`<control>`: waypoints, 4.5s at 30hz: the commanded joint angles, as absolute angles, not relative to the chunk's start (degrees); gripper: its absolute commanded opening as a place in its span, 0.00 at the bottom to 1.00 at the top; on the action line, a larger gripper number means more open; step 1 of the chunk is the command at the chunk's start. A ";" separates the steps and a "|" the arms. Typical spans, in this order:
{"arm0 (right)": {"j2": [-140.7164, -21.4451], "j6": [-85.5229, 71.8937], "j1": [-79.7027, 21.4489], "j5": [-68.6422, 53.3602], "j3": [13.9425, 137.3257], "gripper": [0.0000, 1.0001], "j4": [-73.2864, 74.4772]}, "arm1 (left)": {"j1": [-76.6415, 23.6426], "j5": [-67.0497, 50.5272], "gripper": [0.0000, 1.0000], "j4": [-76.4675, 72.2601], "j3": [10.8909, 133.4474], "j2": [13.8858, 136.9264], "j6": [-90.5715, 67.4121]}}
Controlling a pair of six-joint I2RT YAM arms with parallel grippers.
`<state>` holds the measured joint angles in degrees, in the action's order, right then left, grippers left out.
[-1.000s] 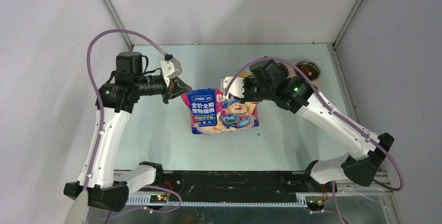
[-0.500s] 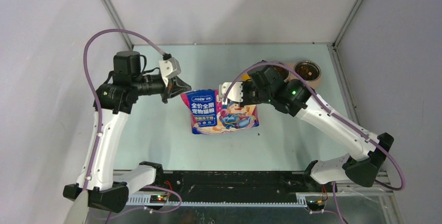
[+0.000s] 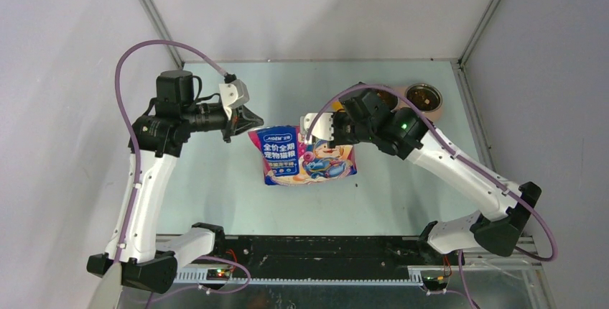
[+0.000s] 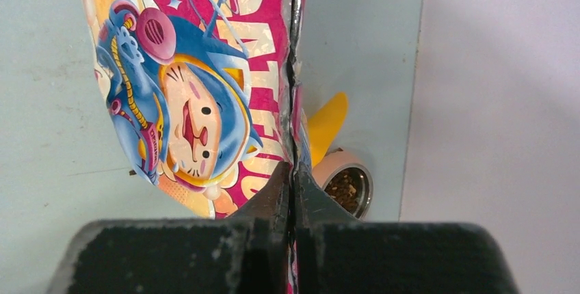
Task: Serve the pet food
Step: Close the pet food bag at the center of the board.
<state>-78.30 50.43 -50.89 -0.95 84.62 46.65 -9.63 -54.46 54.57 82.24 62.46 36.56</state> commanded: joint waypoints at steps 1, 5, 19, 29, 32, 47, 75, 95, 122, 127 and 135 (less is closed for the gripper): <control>-80.56 46.89 -47.77 -10.97 95.04 0.00 53.70 | -9.93 -56.67 0.00 56.03 84.83 61.78 39.26; -88.02 44.88 -41.14 -30.13 112.18 0.00 68.67 | -11.64 -55.94 0.00 60.64 85.78 62.05 44.68; -92.07 43.22 -38.39 -39.21 117.18 0.34 74.64 | -17.86 -52.85 0.14 63.11 86.67 64.13 46.90; -81.61 42.78 -47.14 -19.10 94.51 0.61 48.42 | -18.29 -52.51 0.15 62.23 85.49 64.00 46.06; -82.71 41.82 -47.43 -17.26 95.11 0.60 46.91 | -18.28 -52.32 0.15 62.20 85.43 63.99 45.91; -83.79 45.78 -51.47 -13.82 94.22 0.41 51.72 | -18.33 -51.42 0.15 62.51 85.34 63.68 46.19; -87.20 42.21 -41.81 -26.47 103.88 0.58 62.19 | -18.34 -51.70 0.15 63.54 85.95 63.46 46.58; -83.19 37.71 -40.36 -24.55 98.73 0.00 53.78 | -18.30 -51.99 0.14 63.88 86.19 63.61 46.56; -75.71 40.00 -33.79 -26.80 88.95 0.00 51.33 | -18.43 -51.48 0.14 65.34 87.10 63.41 47.04; -78.65 37.63 -31.62 -34.80 95.98 0.16 56.27 | -19.03 -50.69 0.15 65.71 87.72 63.86 47.36; -81.65 37.88 -36.30 -34.66 94.23 0.46 52.36 | -22.03 -49.03 0.33 62.85 86.62 65.43 45.81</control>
